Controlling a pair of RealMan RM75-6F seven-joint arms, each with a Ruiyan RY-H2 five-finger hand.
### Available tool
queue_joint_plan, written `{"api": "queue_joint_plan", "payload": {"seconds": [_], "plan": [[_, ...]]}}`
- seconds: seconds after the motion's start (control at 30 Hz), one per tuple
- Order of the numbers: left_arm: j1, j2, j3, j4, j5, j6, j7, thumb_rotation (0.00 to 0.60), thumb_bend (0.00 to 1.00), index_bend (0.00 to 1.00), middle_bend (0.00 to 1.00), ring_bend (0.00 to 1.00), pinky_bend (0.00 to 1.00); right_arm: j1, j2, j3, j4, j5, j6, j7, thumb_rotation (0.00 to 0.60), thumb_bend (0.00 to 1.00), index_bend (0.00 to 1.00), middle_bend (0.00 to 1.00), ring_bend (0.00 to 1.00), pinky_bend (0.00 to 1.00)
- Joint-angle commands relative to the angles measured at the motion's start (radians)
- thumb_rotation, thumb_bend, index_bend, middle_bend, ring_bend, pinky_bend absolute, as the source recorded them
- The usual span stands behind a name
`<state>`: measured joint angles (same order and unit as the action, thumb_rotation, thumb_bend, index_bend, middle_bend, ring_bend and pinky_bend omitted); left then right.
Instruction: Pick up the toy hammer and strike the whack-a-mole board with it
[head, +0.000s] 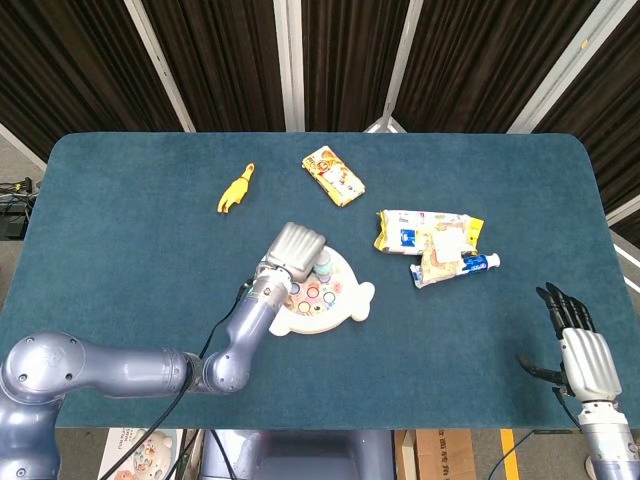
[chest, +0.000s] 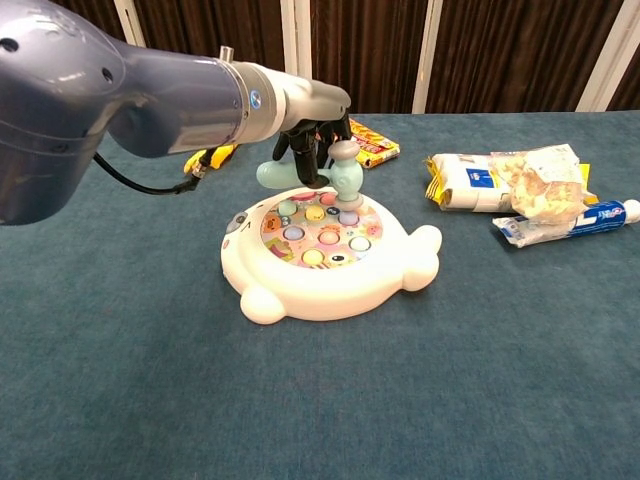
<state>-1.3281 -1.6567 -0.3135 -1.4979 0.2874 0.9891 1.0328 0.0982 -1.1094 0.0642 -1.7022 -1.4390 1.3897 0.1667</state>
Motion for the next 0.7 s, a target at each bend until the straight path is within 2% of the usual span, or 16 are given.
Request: {"api": "queue_joint_plan", "payload": {"seconds": [0.03, 0.33, 0.7], "plan": [[-0.009, -0.003, 0.000, 0.004, -0.004, 0.001, -0.001, 0.600, 0.74, 0.65, 0.57, 0.44, 0.56, 0.000, 0.000, 0.000, 0.000, 0.000, -0.001, 0.001, 0.600, 0.23, 0.00, 0.00, 0.00, 0.00], [-0.034, -0.004, 0.011, 0.006, -0.042, 0.001, 0.009, 0.600, 0.74, 0.65, 0.57, 0.44, 0.56, -0.001, 0.002, 0.001, 0.001, 0.004, -0.003, 0.004, 0.600, 0.23, 0.00, 0.00, 0.00, 0.00], [-0.059, -0.026, 0.049, 0.033, -0.091, -0.017, 0.035, 0.600, 0.74, 0.65, 0.57, 0.44, 0.56, 0.000, 0.004, 0.002, 0.000, 0.010, -0.010, 0.014, 0.600, 0.23, 0.00, 0.00, 0.00, 0.00]]}}
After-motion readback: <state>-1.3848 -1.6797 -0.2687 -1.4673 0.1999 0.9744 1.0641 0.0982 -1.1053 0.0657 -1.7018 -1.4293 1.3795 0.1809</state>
